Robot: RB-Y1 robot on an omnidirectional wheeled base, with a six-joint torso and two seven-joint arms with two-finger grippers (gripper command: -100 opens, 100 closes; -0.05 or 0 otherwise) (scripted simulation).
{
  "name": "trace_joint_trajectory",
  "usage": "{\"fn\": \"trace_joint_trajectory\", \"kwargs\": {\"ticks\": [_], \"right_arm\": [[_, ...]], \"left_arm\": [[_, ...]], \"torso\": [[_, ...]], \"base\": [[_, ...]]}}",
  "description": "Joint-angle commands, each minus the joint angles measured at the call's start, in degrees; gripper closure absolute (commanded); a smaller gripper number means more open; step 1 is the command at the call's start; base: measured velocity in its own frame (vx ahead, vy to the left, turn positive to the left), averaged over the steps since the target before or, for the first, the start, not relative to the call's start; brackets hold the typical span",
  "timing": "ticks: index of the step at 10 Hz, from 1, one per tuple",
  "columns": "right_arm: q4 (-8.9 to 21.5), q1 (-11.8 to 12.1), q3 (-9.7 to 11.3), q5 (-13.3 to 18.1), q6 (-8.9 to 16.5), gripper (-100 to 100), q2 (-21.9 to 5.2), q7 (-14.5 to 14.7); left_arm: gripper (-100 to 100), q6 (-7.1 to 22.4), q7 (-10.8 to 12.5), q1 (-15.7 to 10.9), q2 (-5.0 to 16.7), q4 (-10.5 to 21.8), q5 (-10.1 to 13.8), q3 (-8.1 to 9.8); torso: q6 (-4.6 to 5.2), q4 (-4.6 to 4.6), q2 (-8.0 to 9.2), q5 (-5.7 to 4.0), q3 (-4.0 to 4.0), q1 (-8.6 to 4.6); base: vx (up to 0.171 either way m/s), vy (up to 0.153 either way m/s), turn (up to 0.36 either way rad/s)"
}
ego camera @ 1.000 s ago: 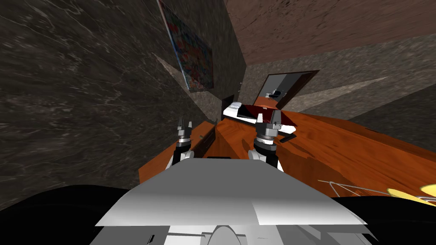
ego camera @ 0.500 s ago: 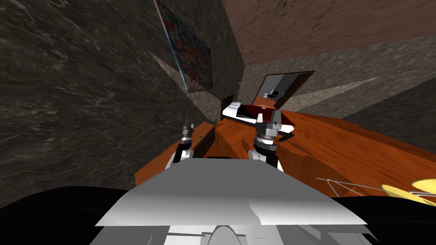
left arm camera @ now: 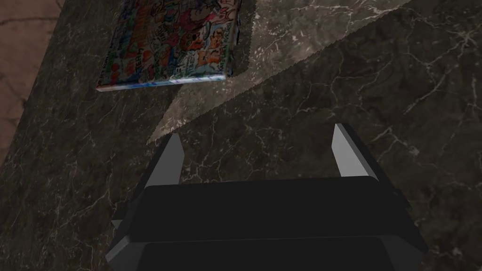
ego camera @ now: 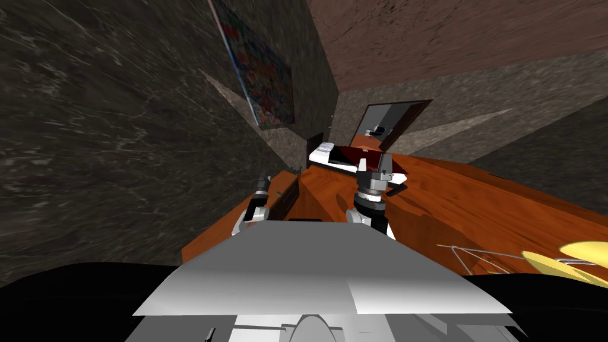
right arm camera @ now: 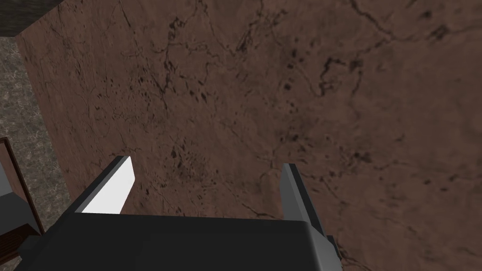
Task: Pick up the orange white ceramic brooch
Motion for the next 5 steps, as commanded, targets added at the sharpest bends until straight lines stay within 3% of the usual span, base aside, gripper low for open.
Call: {"fn": "trace_joint_trajectory", "kwargs": {"ticks": [1, 4, 5], "right_arm": [[0.00, 0.00, 0.00, 0.00, 0.00, 0, 0.00, 0.00], [0.00, 0.00, 0.00, 0.00, 0.00, 0, 0.00, 0.00], [0.00, 0.00, 0.00, 0.00, 0.00, 0, 0.00, 0.00]], "left_arm": [[-100, 2.86, -1.56, -1.34, 0.19, 2.59, 0.16, 0.79], [-100, 7.61, -4.41, -3.95, 0.42, 6.99, 0.45, 2.27], [-100, 8.14, -4.41, -3.95, 0.42, 6.99, 0.45, 2.27]], "torso": [[0.00, 0.00, 0.00, 0.00, 0.00, 0.00], [0.00, -0.01, -0.04, 0.01, -0.02, 0.02], [0.02, -0.01, -0.04, 0.01, -0.03, 0.01]], "base": [[0.028, 0.013, -0.046], [0.037, 0.018, -0.053], [0.024, 0.012, -0.033]]}}
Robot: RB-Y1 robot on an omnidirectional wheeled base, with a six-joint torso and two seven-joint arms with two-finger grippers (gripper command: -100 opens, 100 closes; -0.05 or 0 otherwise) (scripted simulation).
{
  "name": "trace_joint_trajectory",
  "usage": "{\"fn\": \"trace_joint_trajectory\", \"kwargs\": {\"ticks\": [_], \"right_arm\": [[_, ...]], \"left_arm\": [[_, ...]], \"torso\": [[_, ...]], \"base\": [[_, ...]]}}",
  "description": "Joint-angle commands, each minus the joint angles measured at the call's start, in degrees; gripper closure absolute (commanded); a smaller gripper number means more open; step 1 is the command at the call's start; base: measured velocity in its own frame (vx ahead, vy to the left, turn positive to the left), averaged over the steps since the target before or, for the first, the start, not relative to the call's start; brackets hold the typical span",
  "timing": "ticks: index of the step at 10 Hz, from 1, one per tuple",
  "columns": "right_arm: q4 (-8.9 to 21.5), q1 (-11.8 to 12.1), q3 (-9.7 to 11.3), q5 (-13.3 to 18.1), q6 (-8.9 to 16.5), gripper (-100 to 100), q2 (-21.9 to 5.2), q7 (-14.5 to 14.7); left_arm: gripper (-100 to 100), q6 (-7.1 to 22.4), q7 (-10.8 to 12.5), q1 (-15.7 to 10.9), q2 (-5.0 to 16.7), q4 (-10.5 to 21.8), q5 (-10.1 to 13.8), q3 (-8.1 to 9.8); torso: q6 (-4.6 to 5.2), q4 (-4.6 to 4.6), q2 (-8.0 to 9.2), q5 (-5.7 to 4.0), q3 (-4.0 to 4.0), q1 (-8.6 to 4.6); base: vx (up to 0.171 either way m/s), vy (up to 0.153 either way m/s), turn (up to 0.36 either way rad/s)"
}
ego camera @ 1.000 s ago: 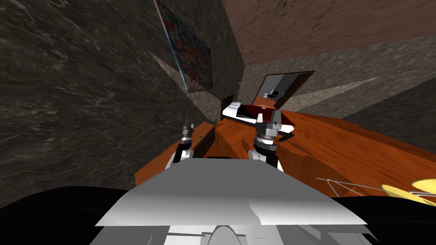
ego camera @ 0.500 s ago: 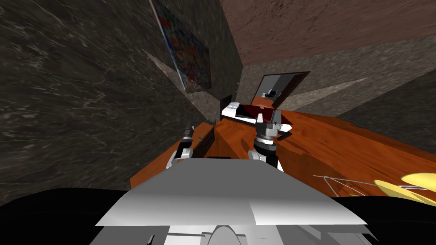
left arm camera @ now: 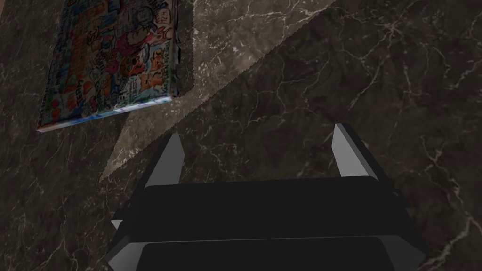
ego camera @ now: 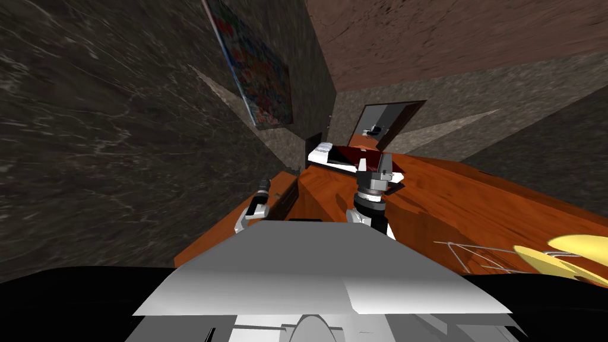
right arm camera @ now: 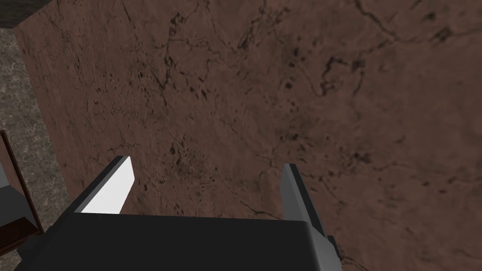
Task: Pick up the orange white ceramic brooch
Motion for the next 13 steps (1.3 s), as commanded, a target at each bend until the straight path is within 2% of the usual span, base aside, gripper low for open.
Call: {"fn": "trace_joint_trajectory", "kwargs": {"ticks": [1, 2, 3, 4, 5, 6, 7, 8, 9, 10, 11, 12, 13], "right_arm": [[0.00, 0.00, 0.00, 0.00, 0.00, 0, 0.00, 0.00], [0.00, 0.00, 0.00, 0.00, 0.00, 0, 0.00, 0.00], [0.00, 0.00, 0.00, 0.00, 0.00, 0, 0.00, 0.00], [0.00, 0.00, 0.00, 0.00, 0.00, 0, 0.00, 0.00], [0.00, 0.00, 0.00, 0.00, 0.00, 0, 0.00, 0.00], [0.00, 0.00, 0.00, 0.00, 0.00, 0, 0.00, 0.00], [0.00, 0.00, 0.00, 0.00, 0.00, 0, 0.00, 0.00], [0.00, 0.00, 0.00, 0.00, 0.00, 0, 0.00, 0.00], [0.00, 0.00, 0.00, 0.00, 0.00, 0, 0.00, 0.00], [0.00, 0.00, 0.00, 0.00, 0.00, 0, 0.00, 0.00], [0.00, 0.00, 0.00, 0.00, 0.00, 0, 0.00, 0.00], [0.00, 0.00, 0.00, 0.00, 0.00, 0, 0.00, 0.00], [0.00, 0.00, 0.00, 0.00, 0.00, 0, 0.00, 0.00]], "left_arm": [[-100, 2.86, -1.83, -1.18, -0.10, 2.27, 0.07, 0.72], [-100, 3.30, -1.83, -1.18, -0.10, 2.27, 0.07, 0.72], [-100, 5.45, -3.34, -2.58, 0.02, 4.66, 0.23, 1.51], [-100, 6.07, -3.34, -2.58, 0.02, 4.66, 0.23, 1.51], [-100, 8.22, -4.88, -4.03, 0.14, 7.14, 0.38, 2.31], [-100, 8.90, -4.88, -4.03, 0.14, 7.14, 0.38, 2.31], [-100, 11.18, -6.45, -5.51, 0.26, 9.72, 0.54, 3.13], [-100, 11.79, -6.45, -5.51, 0.26, 9.72, 0.54, 3.13], [-100, 13.73, -8.05, -7.04, 0.40, 12.23, 0.70, 3.96], [-100, 14.74, -8.05, -7.04, 0.40, 12.41, 0.70, 3.96], [-100, 16.78, -9.67, -8.59, 0.56, 14.60, 0.86, 4.80], [-100, 17.74, -9.67, -8.59, 0.56, 15.22, 0.86, 4.80], [-100, 19.81, -11.29, -10.16, 0.73, 17.39, 1.03, 5.64]], "torso": [[0.00, 0.00, 0.00, 0.00, 0.00, 0.00], [0.02, 0.00, 0.00, 0.00, 0.00, -0.01], [0.00, 0.00, 0.01, 0.00, 0.00, -0.02], [0.01, 0.00, 0.00, 0.00, 0.00, 0.00], [0.00, 0.01, 0.02, 0.00, 0.01, -0.01], [0.02, 0.01, 0.00, 0.00, 0.00, 0.01], [0.00, 0.00, 0.02, 0.00, 0.01, 0.00], [0.01, 0.00, 0.00, 0.00, 0.00, 0.02], [0.00, 0.00, 0.01, 0.00, 0.01, 0.01], [0.01, 0.00, -0.02, 0.00, -0.01, 0.00], [0.00, 0.00, -0.01, 0.00, -0.01, -0.01], [0.01, 0.00, -0.03, -0.01, -0.01, -0.01], [-0.01, 0.00, -0.01, 0.00, 0.00, -0.01]], "base": [[0.027, 0.010, -0.046], [0.025, 0.009, -0.029], [0.026, 0.011, -0.060], [0.020, 0.013, -0.031], [0.025, 0.015, -0.062], [0.022, 0.016, -0.027], [0.029, 0.018, -0.051], [0.026, 0.015, -0.033], [0.034, 0.014, -0.049], [0.030, 0.011, -0.036], [0.034, 0.010, -0.077], [0.028, 0.014, -0.029], [0.028, 0.014, -0.047]]}}
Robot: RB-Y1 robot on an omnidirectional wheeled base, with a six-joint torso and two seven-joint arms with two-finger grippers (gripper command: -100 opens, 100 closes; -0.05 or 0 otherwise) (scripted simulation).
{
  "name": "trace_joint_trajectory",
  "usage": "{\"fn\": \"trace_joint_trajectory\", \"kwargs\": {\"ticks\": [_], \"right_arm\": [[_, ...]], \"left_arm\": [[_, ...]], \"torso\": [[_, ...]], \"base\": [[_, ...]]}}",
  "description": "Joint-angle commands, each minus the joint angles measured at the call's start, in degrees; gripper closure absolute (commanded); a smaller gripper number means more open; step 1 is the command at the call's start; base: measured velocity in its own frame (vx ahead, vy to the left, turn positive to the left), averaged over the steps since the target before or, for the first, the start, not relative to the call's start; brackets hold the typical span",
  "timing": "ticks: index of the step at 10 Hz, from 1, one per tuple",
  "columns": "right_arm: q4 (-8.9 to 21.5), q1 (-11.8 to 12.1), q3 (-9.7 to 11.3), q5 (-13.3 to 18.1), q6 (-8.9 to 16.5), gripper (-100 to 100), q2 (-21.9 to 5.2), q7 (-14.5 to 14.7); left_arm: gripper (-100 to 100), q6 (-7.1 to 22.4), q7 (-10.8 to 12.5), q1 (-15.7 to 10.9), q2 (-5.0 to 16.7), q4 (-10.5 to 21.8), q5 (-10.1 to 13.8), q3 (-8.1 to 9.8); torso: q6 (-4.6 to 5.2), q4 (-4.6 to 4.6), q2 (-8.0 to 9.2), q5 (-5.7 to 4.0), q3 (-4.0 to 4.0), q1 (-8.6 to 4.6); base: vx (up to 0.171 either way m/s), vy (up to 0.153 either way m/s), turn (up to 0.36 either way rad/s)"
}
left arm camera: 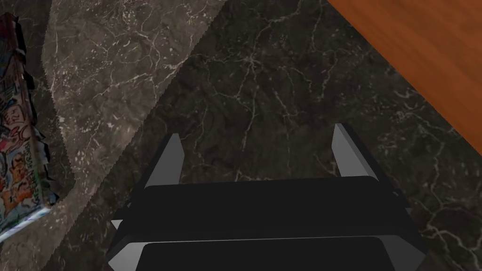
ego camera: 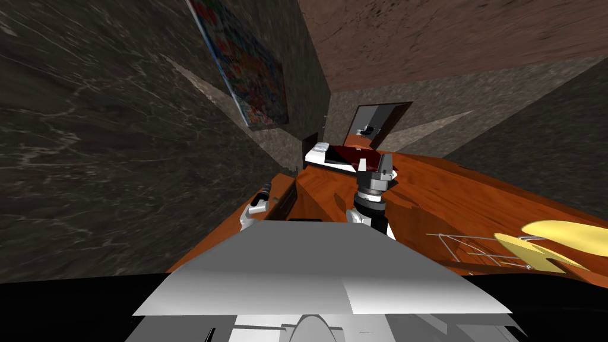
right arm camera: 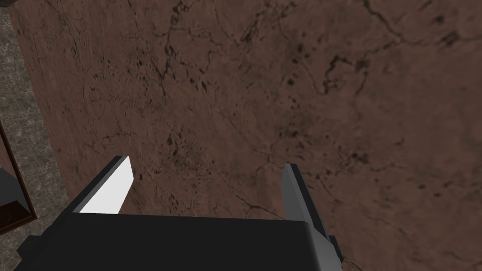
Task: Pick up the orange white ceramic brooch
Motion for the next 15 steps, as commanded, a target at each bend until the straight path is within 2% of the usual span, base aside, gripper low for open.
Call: {"fn": "trace_joint_trajectory", "kwargs": {"ticks": [1, 2, 4, 5, 6, 7, 8, 9, 10, 11, 12, 13, 14, 15], "right_arm": [[0.00, 0.00, 0.00, 0.00, 0.00, 0, 0.00, 0.00], [0.00, 0.00, 0.00, 0.00, 0.00, 0, 0.00, 0.00], [0.00, 0.00, 0.00, 0.00, 0.00, 0, 0.00, 0.00], [0.00, 0.00, 0.00, 0.00, 0.00, 0, 0.00, 0.00], [0.00, 0.00, 0.00, 0.00, 0.00, 0, 0.00, 0.00], [0.00, 0.00, 0.00, 0.00, 0.00, 0, 0.00, 0.00], [0.00, 0.00, 0.00, 0.00, 0.00, 0, 0.00, 0.00], [0.00, 0.00, 0.00, 0.00, 0.00, 0, 0.00, 0.00], [0.00, 0.00, 0.00, 0.00, 0.00, 0, 0.00, 0.00], [0.00, 0.00, 0.00, 0.00, 0.00, 0, 0.00, 0.00], [0.00, 0.00, 0.00, 0.00, 0.00, 0, 0.00, 0.00], [0.00, 0.00, 0.00, 0.00, 0.00, 0, 0.00, 0.00], [0.00, 0.00, 0.00, 0.00, 0.00, 0, 0.00, 0.00], [0.00, 0.00, 0.00, 0.00, 0.00, 0, 0.00, 0.00]], "left_arm": [[-100, 2.06, -0.91, -0.54, 0.23, 2.03, 0.20, 0.34], [-100, 3.76, -2.54, -2.12, 0.41, 5.02, 0.36, 1.19], [-100, 5.12, -2.54, -2.12, 0.41, 5.03, 0.36, 1.19], [-100, 7.34, -4.15, -3.70, 0.57, 7.98, 0.51, 2.03], [-100, 8.18, -4.15, -3.70, 0.57, 8.09, 0.51, 2.03], [-100, 10.60, -5.75, -5.28, 0.72, 9.45, 0.66, 2.86], [-100, 11.22, -5.75, -5.28, 0.72, 10.96, 0.66, 2.86], [-100, 13.30, -7.33, -6.84, 0.86, 13.19, 0.80, 3.68], [-100, 14.23, -7.33, -6.84, 0.86, 14.04, 0.80, 3.68], [-100, 16.54, -8.88, -8.40, 0.97, 15.75, 0.93, 4.49], [-100, 17.20, -8.88, -8.40, 0.97, 17.38, 0.93, 4.49], [-100, 19.11, -10.39, -9.96, 1.08, 18.98, 1.06, 5.29], [-100, 20.12, -10.39, -9.96, 1.08, 20.44, 1.06, 5.29], [-100, 21.77, -11.88, -11.50, 1.20, 22.95, 1.18, 6.07]], "torso": [[0.00, 0.00, 0.00, 0.00, 0.00, 0.00], [-0.02, 0.00, 0.02, 0.01, 0.01, 0.01], [-0.02, 0.00, 0.01, 0.00, 0.00, 0.00], [-0.02, 0.01, 0.07, -0.01, 0.03, -0.03], [-0.01, 0.01, 0.05, 0.00, 0.03, -0.01], [-0.02, 0.01, 0.05, 0.00, 0.03, -0.01], [0.00, 0.00, 0.01, 0.00, 0.01, -0.01], [-0.02, 0.00, 0.01, 0.00, 0.00, -0.01], [-0.02, 0.00, 0.02, 0.00, 0.01, 0.01], [-0.02, 0.00, 0.04, 0.01, 0.02, 0.01], [-0.01, 0.01, 0.04, 0.00, 0.02, 0.01], [-0.03, 0.00, 0.06, 0.01, 0.03, 0.00], [-0.01, 0.01, 0.04, 0.00, 0.02, -0.02], [-0.03, 0.00, 0.05, 0.00, 0.02, -0.01]], "base": [[0.025, 0.015, -0.034], [0.036, 0.014, -0.050], [0.020, 0.011, -0.022], [0.021, 0.014, -0.039], [0.021, 0.014, -0.053], [0.030, 0.012, -0.057], [0.028, 0.013, -0.029], [0.028, 0.019, -0.066], [0.020, 0.019, -0.026], [0.021, 0.019, -0.041], [0.020, 0.016, -0.035], [0.021, 0.011, -0.056], [0.019, 0.013, -0.031], [0.021, 0.020, -0.057]]}}
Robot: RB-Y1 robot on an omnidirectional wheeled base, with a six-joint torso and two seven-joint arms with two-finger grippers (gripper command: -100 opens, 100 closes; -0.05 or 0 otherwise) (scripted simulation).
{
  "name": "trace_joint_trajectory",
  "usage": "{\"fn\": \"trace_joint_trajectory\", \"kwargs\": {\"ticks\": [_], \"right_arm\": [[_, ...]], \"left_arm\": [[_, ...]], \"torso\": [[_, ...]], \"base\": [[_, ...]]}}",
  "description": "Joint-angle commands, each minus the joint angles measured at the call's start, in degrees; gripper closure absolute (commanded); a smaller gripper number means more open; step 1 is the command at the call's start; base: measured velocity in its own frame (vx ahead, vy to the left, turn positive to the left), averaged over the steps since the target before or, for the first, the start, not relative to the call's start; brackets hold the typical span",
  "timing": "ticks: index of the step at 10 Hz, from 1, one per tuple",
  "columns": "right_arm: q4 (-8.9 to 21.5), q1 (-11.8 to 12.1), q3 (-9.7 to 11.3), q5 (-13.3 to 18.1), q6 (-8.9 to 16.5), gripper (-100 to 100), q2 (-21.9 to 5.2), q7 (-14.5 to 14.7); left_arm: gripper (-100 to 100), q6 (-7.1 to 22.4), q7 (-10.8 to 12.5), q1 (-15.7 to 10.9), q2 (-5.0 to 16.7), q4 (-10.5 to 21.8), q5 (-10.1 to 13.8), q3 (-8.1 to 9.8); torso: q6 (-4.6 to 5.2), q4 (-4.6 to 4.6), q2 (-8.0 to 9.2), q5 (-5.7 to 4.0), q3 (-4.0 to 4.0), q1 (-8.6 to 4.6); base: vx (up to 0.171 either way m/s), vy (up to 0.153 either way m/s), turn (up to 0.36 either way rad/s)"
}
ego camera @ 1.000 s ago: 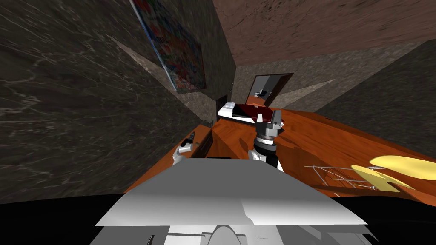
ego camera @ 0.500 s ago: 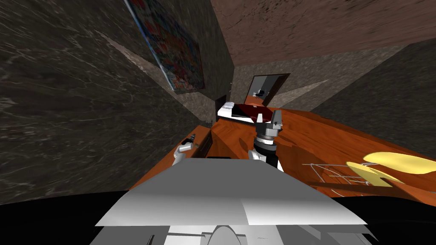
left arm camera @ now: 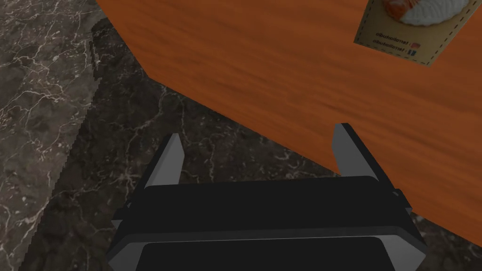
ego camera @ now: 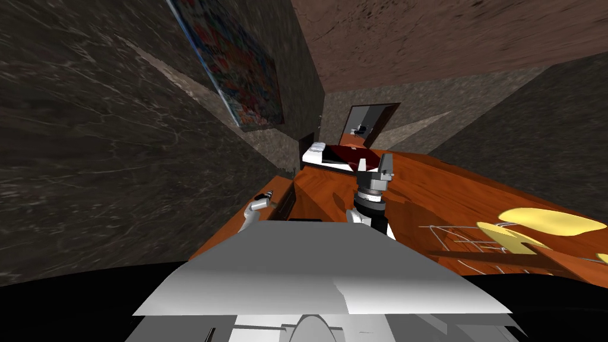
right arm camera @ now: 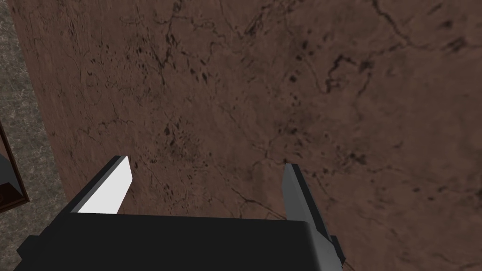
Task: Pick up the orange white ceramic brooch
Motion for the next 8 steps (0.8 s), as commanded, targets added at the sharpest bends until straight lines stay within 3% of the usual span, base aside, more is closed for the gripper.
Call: {"fn": "trace_joint_trajectory", "kwargs": {"ticks": [1, 2, 3, 4, 7, 8], "right_arm": [[0.00, 0.00, 0.00, 0.00, 0.00, 0, 0.00, 0.00], [0.00, 0.00, 0.00, 0.00, 0.00, 0, 0.00, 0.00], [0.00, 0.00, 0.00, 0.00, 0.00, 0, 0.00, 0.00], [0.00, 0.00, 0.00, 0.00, 0.00, 0, 0.00, 0.00], [0.00, 0.00, 0.00, 0.00, 0.00, 0, 0.00, 0.00], [0.00, 0.00, 0.00, 0.00, 0.00, 0, 0.00, 0.00]], "left_arm": [[-100, 2.86, -0.74, 0.17, -0.63, 0.23, -0.52, 0.44], [-100, 2.95, -0.74, 0.17, -0.63, 0.23, -0.52, 0.44], [-100, 5.01, -2.19, -1.37, -0.49, 3.18, -0.41, 1.20], [-100, 5.75, -2.19, -1.37, -0.49, 3.18, -0.41, 1.20], [-100, 10.11, -4.96, -4.36, -0.10, 8.80, -0.20, 2.66], [-100, 11.11, -4.96, -4.36, -0.10, 8.80, -0.20, 2.66]], "torso": [[0.00, 0.00, 0.00, 0.00, 0.00, 0.00], [-0.03, 0.00, 0.03, 0.00, 0.01, -0.01], [-0.02, 0.01, 0.05, -0.01, 0.03, -0.04], [0.00, 0.01, 0.03, -0.01, 0.02, -0.04], [-0.02, 0.00, 0.03, -0.01, 0.02, -0.02], [-0.01, 0.00, 0.00, -0.01, 0.00, -0.04]], "base": [[0.019, 0.019, -0.026], [0.010, 0.009, 0.013], [0.019, 0.011, -0.048], [0.017, 0.013, -0.037], [0.021, 0.016, -0.040], [0.019, 0.013, -0.026]]}}
